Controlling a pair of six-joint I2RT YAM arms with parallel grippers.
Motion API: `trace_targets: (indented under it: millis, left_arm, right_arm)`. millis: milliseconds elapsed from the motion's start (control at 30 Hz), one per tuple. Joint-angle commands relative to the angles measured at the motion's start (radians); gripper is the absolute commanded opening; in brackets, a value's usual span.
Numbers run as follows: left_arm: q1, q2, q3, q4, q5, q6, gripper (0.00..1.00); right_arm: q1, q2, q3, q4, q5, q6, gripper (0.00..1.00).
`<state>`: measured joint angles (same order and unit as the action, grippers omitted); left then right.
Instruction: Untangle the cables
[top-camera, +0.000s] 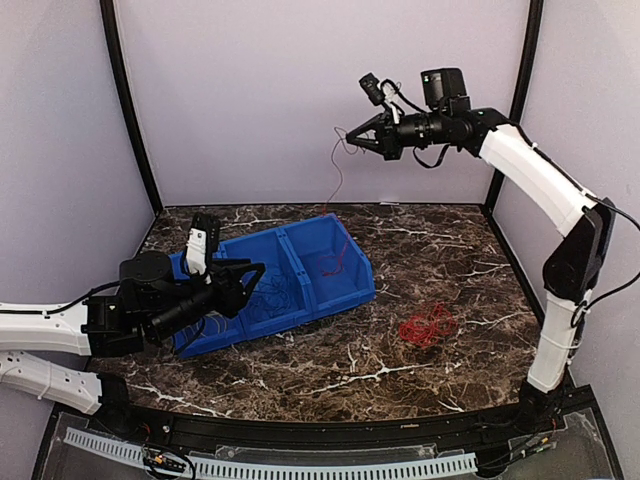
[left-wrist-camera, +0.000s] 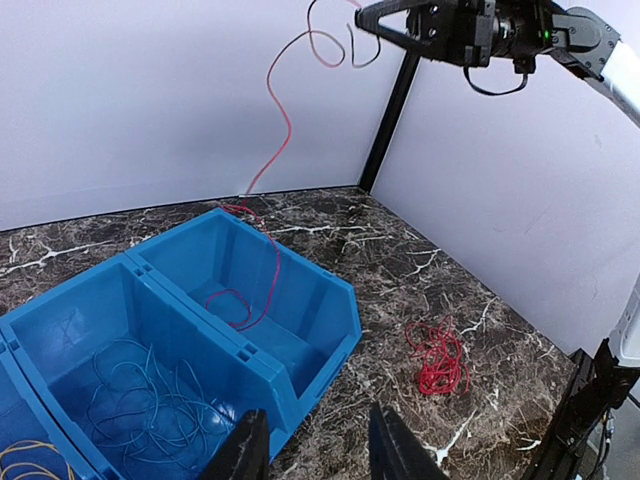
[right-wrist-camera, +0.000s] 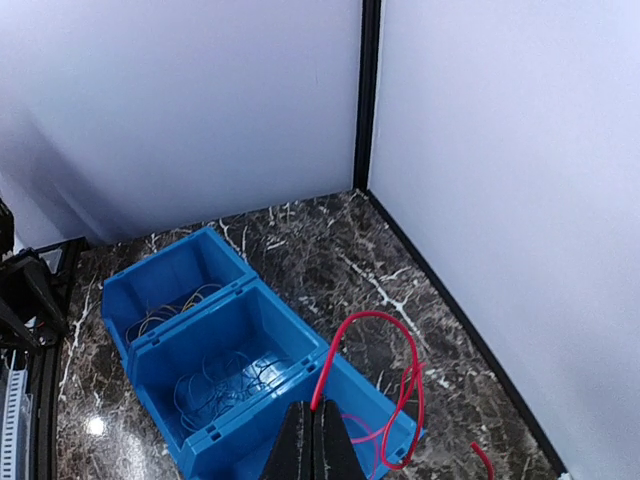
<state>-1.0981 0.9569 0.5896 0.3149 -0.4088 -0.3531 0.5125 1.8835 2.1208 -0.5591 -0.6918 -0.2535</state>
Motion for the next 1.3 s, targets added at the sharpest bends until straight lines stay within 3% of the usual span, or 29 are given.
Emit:
trace_targets:
  millis: [0,267,467,533,600,667,800,1033,1267]
  left_arm:
    - [-0.005,-0.016,-0.031,0.015,-0.004,-0.026,0.36]
    - [-0.005,-0.043,-0.059,0.019,-0.023,-0.034,0.36]
    - [-0.005,-0.035,-0.057,0.031,-0.030,-0.019,0.36]
    - [-0.005,-0.025,-0.049,0.030,-0.028,-0.017,0.36]
    - [-0.005,-0.016,-0.042,0.027,-0.022,-0.017,0.36]
    - [-0.005,-0.010,-0.039,0.023,-0.019,-0.017,0.36]
    - [-0.005,-0.007,-0.039,0.022,-0.026,-0.008,0.37]
    - [-0.004,0.031,-0.032,0.034,-0.025,0.007,0.39]
    - [-0.004,0.116,-0.005,0.061,-0.015,0.027,0.47]
  right_arm:
    - [0.028,0.026,-0.136,0.036,-0.062,-0.008,0.00]
    - [0.063,0.090,-0.322,-0.012,-0.087,-0.053,0.00]
    - [0.073,0.203,-0.318,-0.082,-0.045,-0.063,0.01]
    - [0.079,0.226,-0.298,-0.111,-0.028,-0.064,0.07]
    - [0.089,0.225,-0.289,-0.122,-0.003,-0.074,0.22]
    - [0.092,0.200,-0.293,-0.125,0.011,-0.091,0.39]
    - [0.091,0.117,-0.348,-0.121,0.059,-0.128,0.49]
    - [0.062,-0.066,-0.538,-0.164,0.120,-0.213,0.51]
    - [-0.066,-0.282,-0.789,-0.228,0.209,-0.328,0.53]
